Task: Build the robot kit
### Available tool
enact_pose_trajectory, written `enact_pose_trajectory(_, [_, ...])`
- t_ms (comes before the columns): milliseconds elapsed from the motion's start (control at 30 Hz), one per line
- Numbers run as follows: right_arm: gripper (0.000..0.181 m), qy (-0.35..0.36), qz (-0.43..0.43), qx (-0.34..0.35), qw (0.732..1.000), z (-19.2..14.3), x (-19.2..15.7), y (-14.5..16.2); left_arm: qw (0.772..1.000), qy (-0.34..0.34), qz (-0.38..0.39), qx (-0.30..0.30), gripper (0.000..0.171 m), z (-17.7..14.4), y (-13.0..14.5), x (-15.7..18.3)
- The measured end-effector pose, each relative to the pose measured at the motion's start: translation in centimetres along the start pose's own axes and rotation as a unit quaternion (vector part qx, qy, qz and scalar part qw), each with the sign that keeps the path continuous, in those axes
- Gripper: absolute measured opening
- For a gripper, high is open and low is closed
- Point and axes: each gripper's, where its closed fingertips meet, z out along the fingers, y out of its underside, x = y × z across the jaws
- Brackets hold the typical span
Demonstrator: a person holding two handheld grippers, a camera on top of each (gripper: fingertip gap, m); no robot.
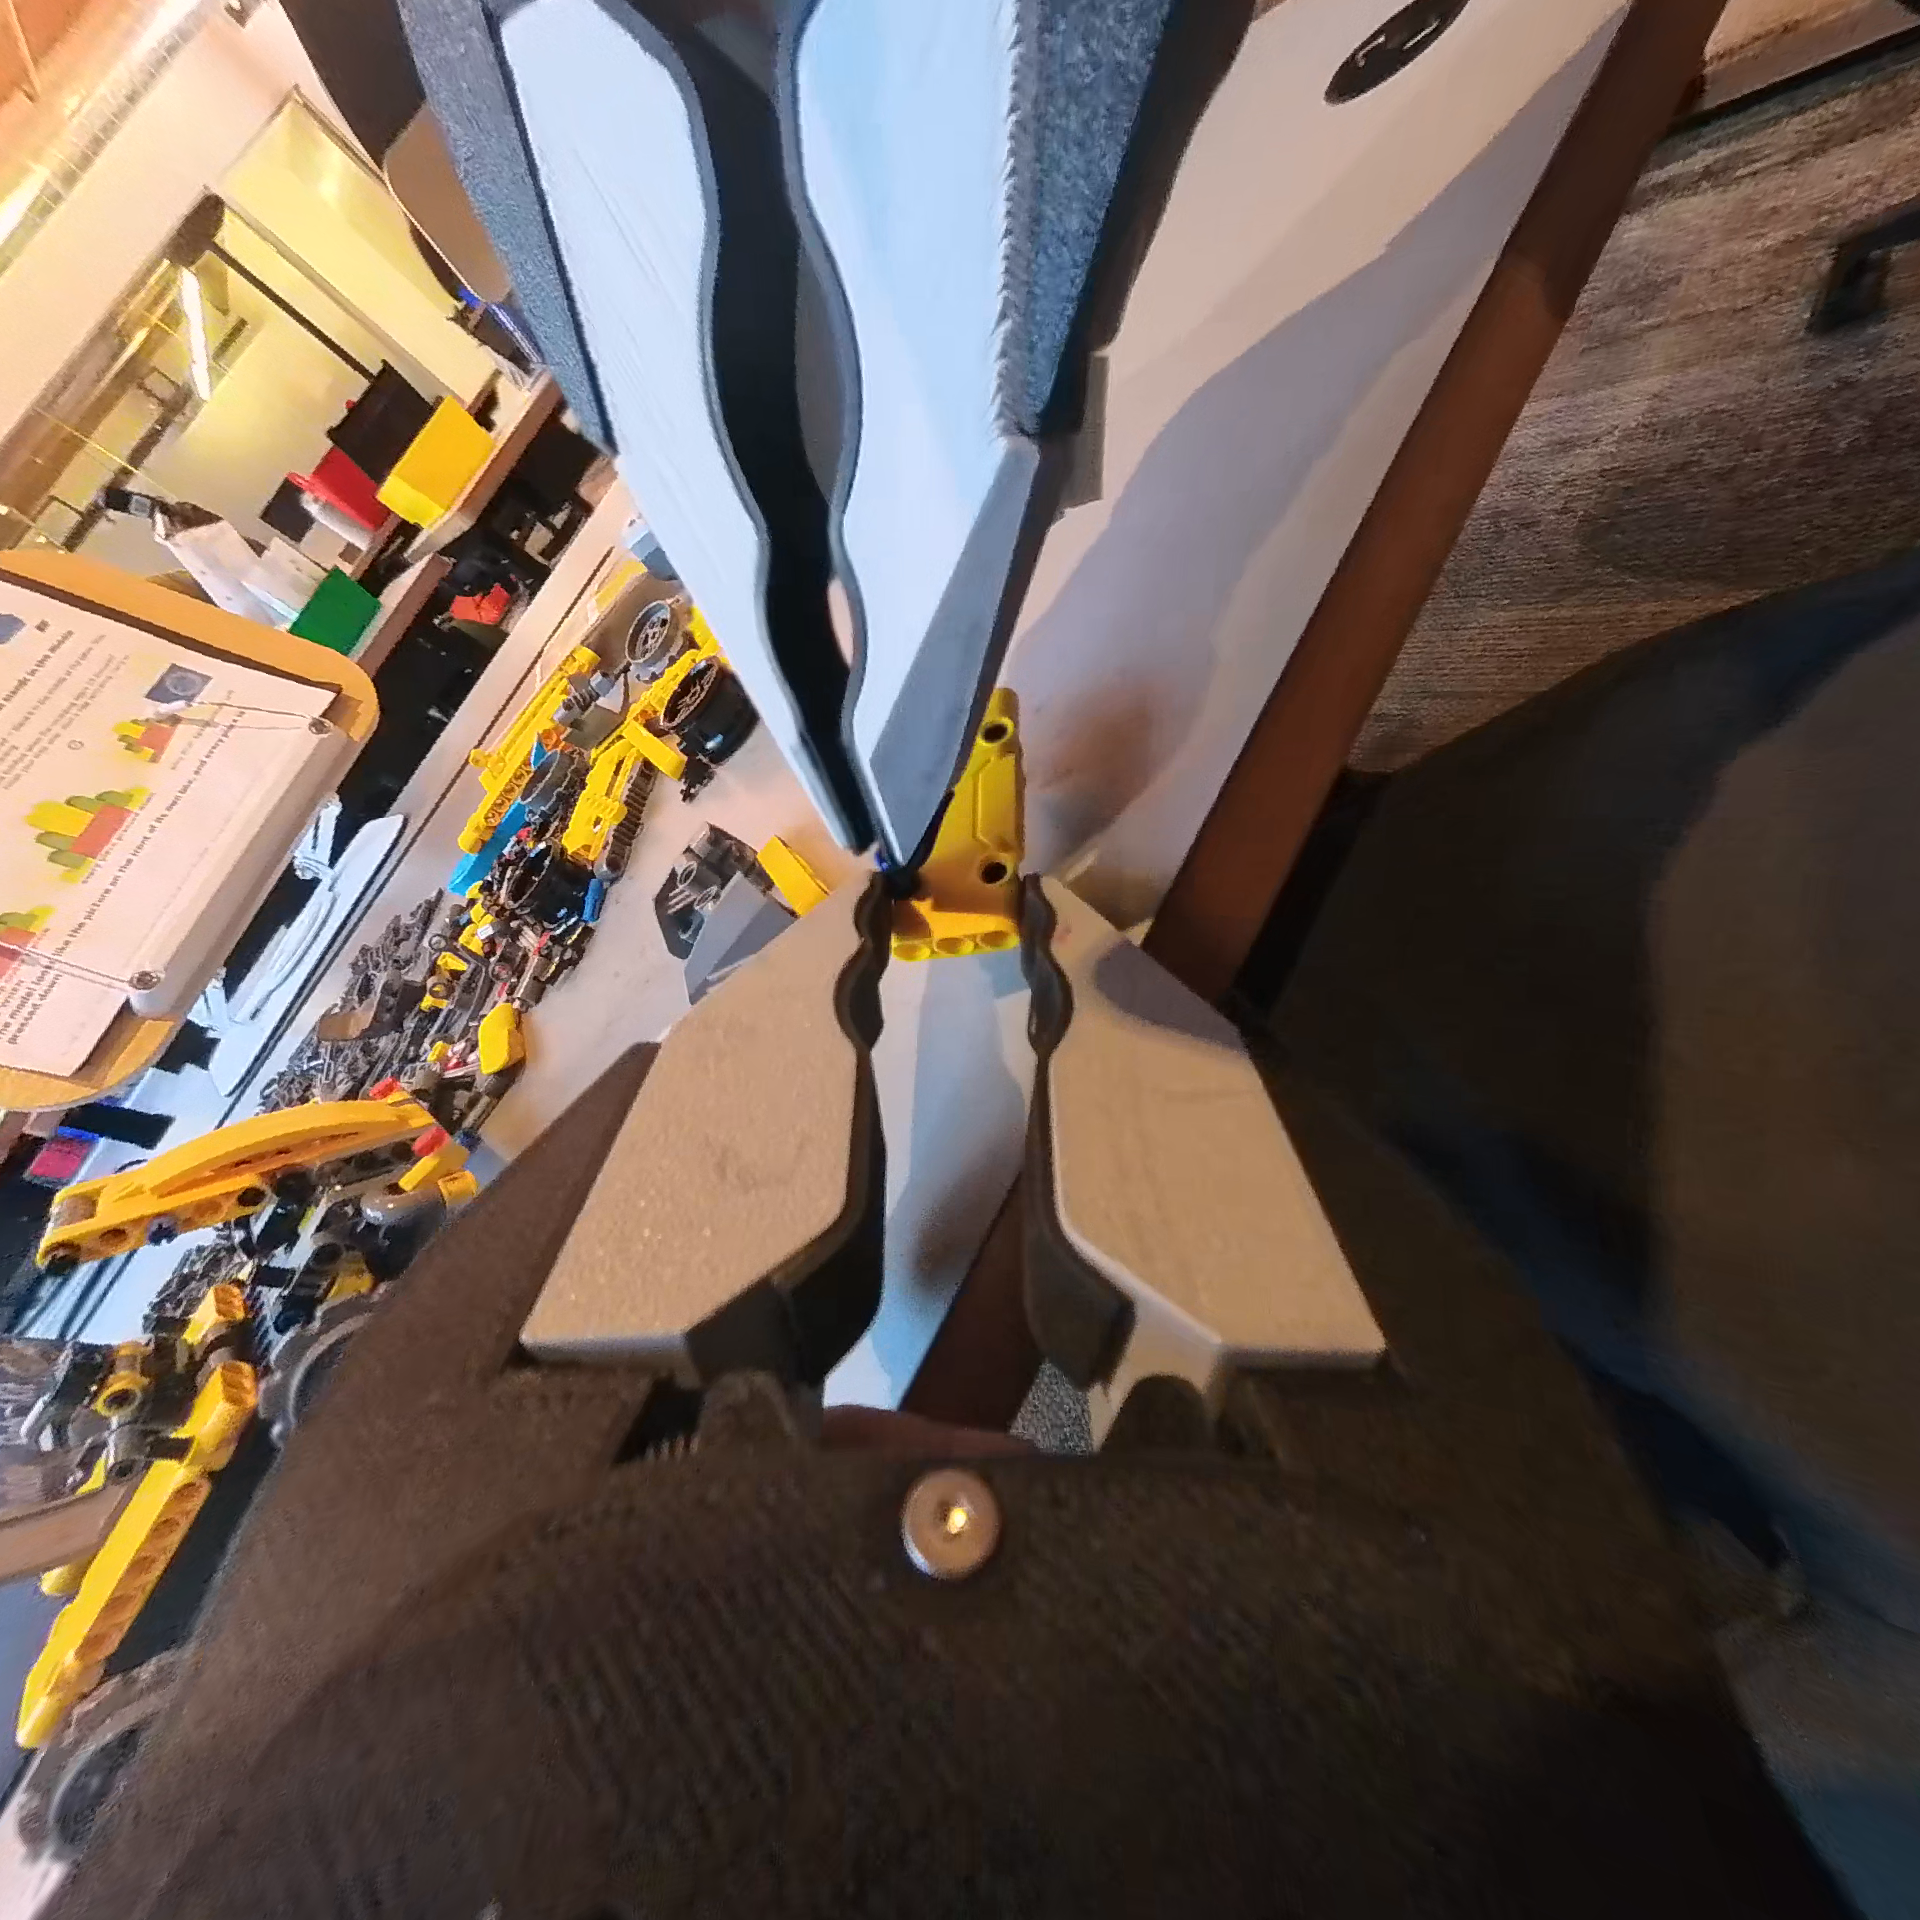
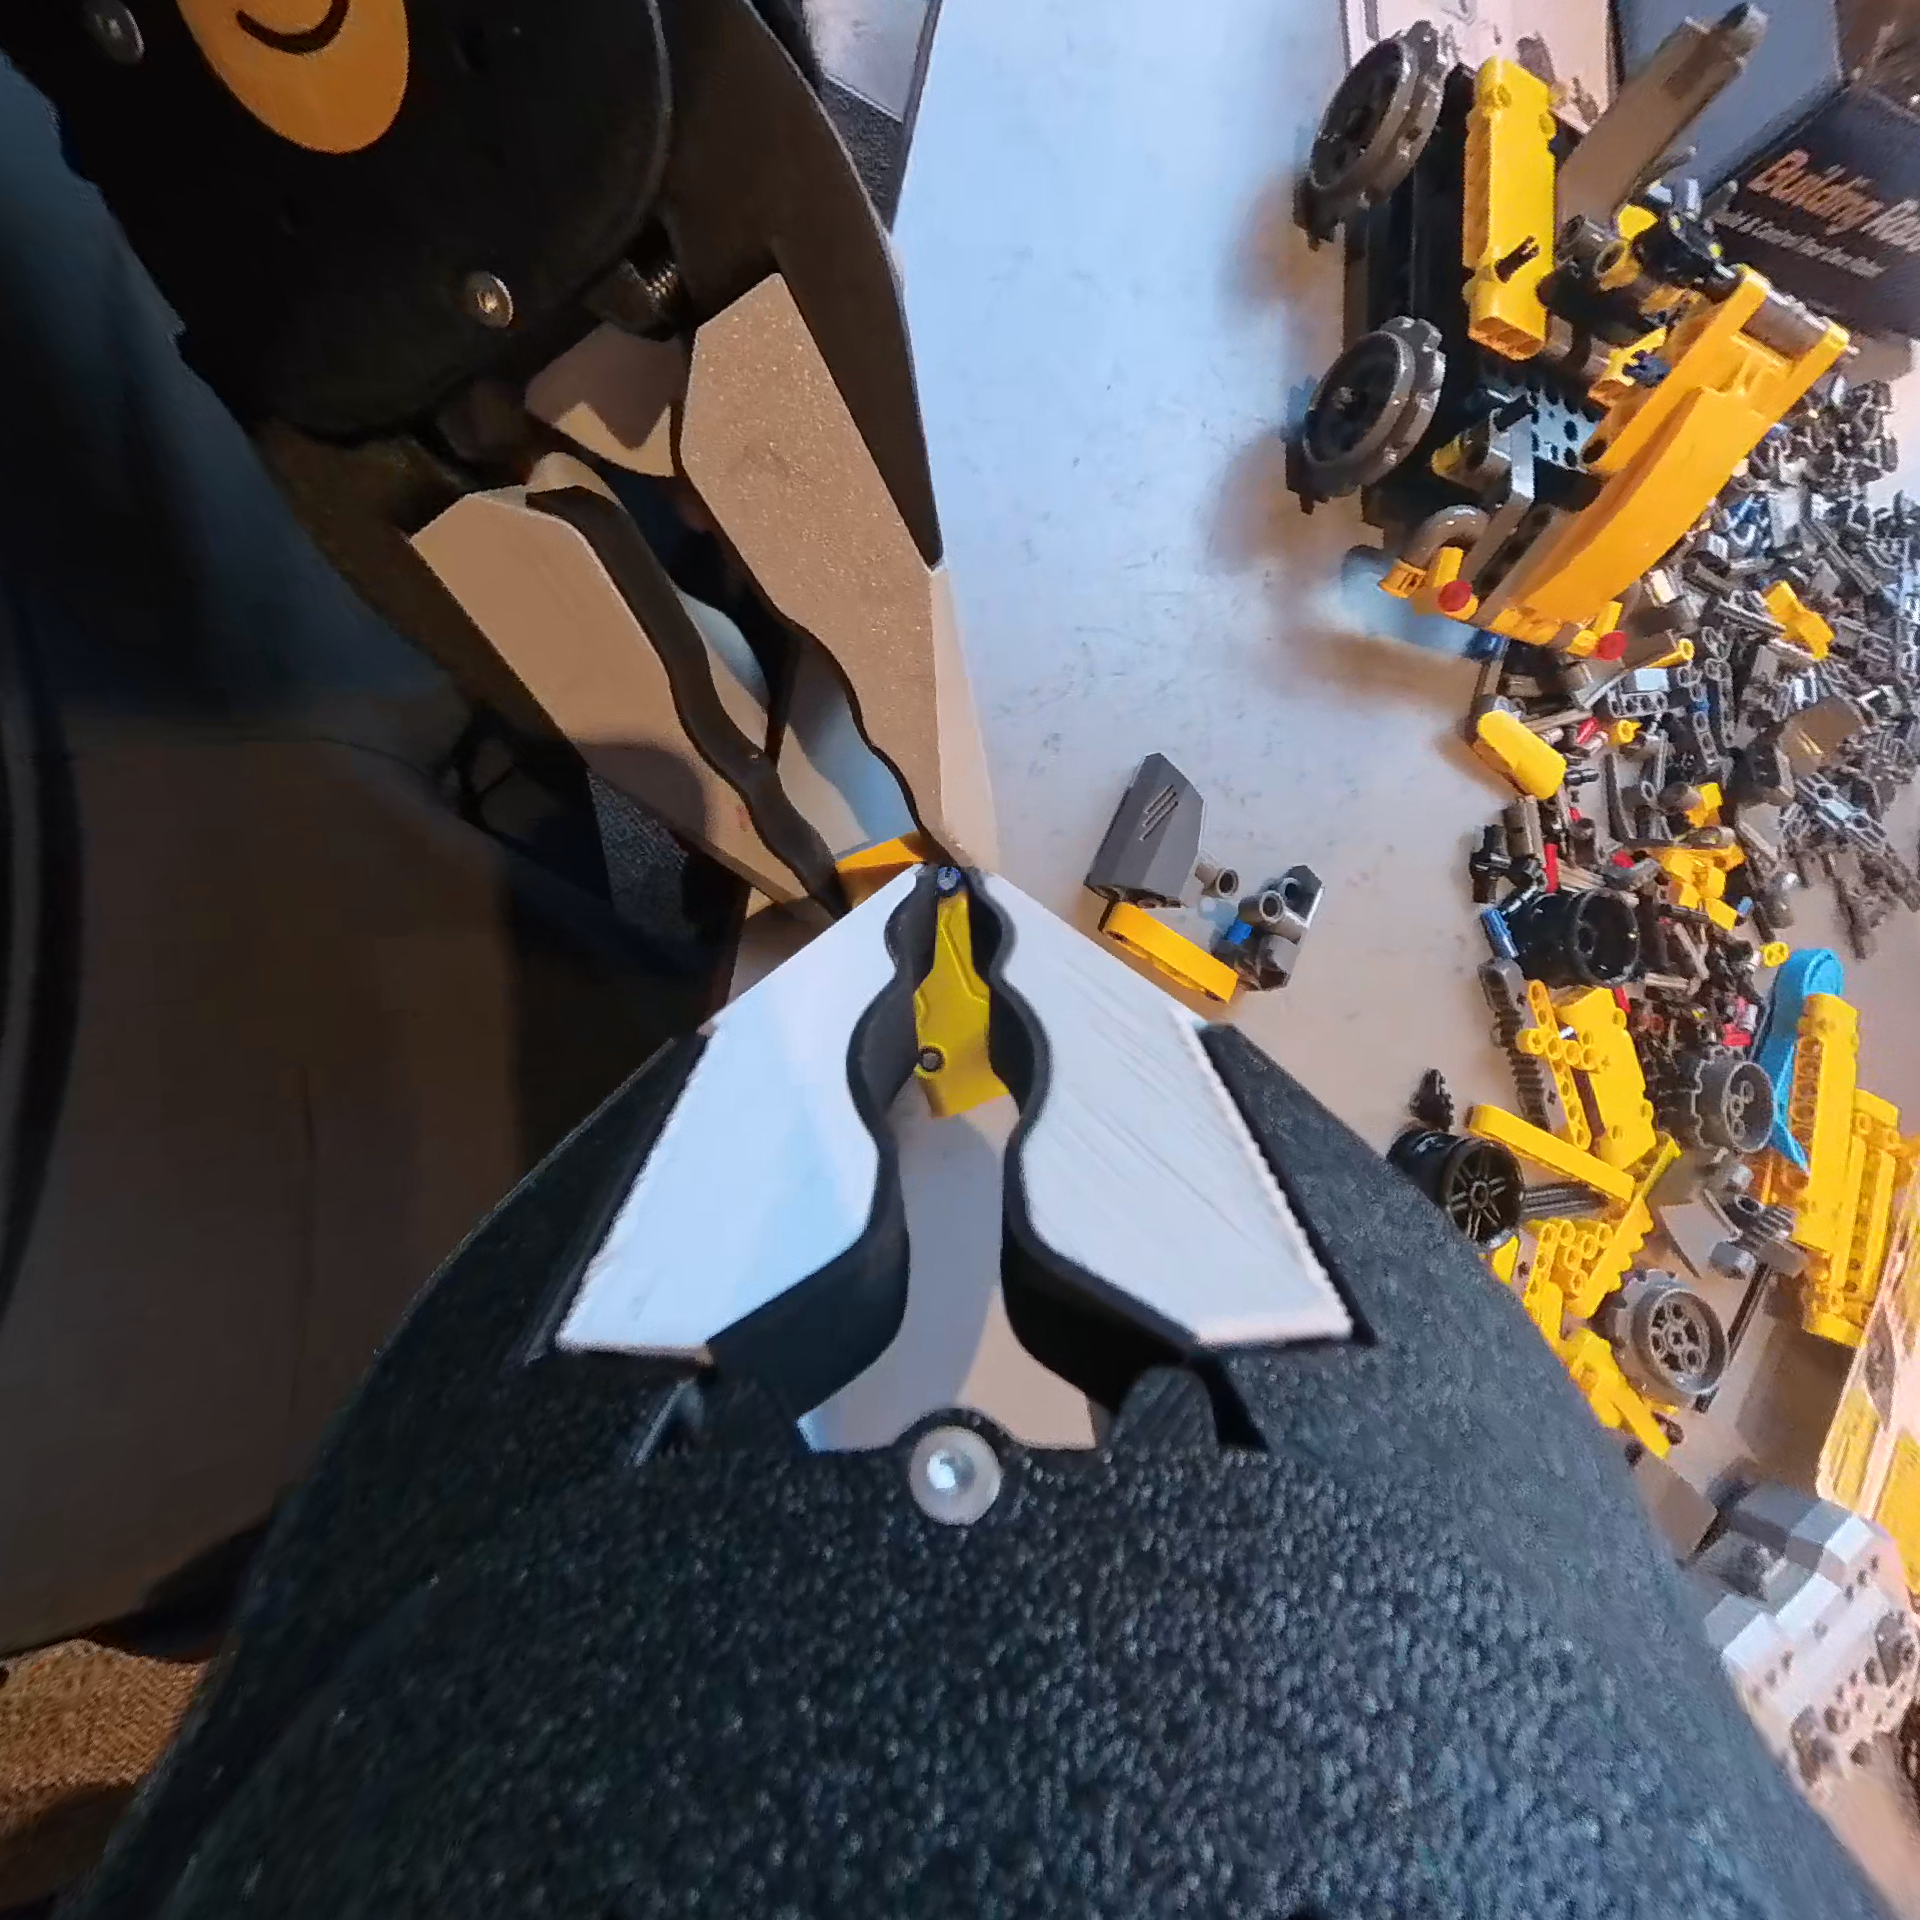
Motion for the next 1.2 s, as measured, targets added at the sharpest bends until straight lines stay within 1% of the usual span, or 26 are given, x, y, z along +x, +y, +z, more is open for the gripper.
enact_pose_trajectory(133, [0.007,0.008,0.006,0.009,1.0,-0.46,0.31,-0.28,1.0,0.002,-0.004,0.002,0.024,0.0,0.02,0.0])
enact_pose_trajectory(233, [0.006,-0.003,0.004,0.004,1.0,-0.29,0.05,-0.15,1.0,0.002,-0.002,0.002,0.024,0.0,0.02,0.0])
enact_pose_trajectory(333, [0.009,-0.005,0.004,0.0,1.0,0.01,-0.08,-0.06,1.0,0.001,0.0,0.001,0.024,0.0,0.02,0.01])
enact_pose_trajectory(433, [0.005,-0.008,0.007,0.0,1.0,0.15,-0.08,-0.01,1.0,0.001,0.002,0.0,0.023,0.0,0.02,0.0])
enact_pose_trajectory(700, [0.004,-0.005,0.001,-0.006,1.0,0.15,-0.1,-0.02,1.0,0.001,0.001,0.0,0.024,0.01,0.05,0.0])
enact_pose_trajectory(867, [0.003,-0.016,0.001,-0.005,1.0,0.24,-0.12,0.0,1.0,0.001,0.002,-0.003,0.024,0.02,0.1,-0.01])
enact_pose_trajectory(1000, [0.001,-0.013,-0.031,-0.016,0.999,0.27,-0.16,0.01,1.0,0.001,0.003,-0.005,0.024,0.03,0.15,-0.02])
enact_pose_trajectory(1200, [0.001,-0.026,-0.041,-0.021,0.999,0.32,-0.19,0.04,1.0,0.003,-0.002,-0.002,0.024,0.03,0.19,-0.02])
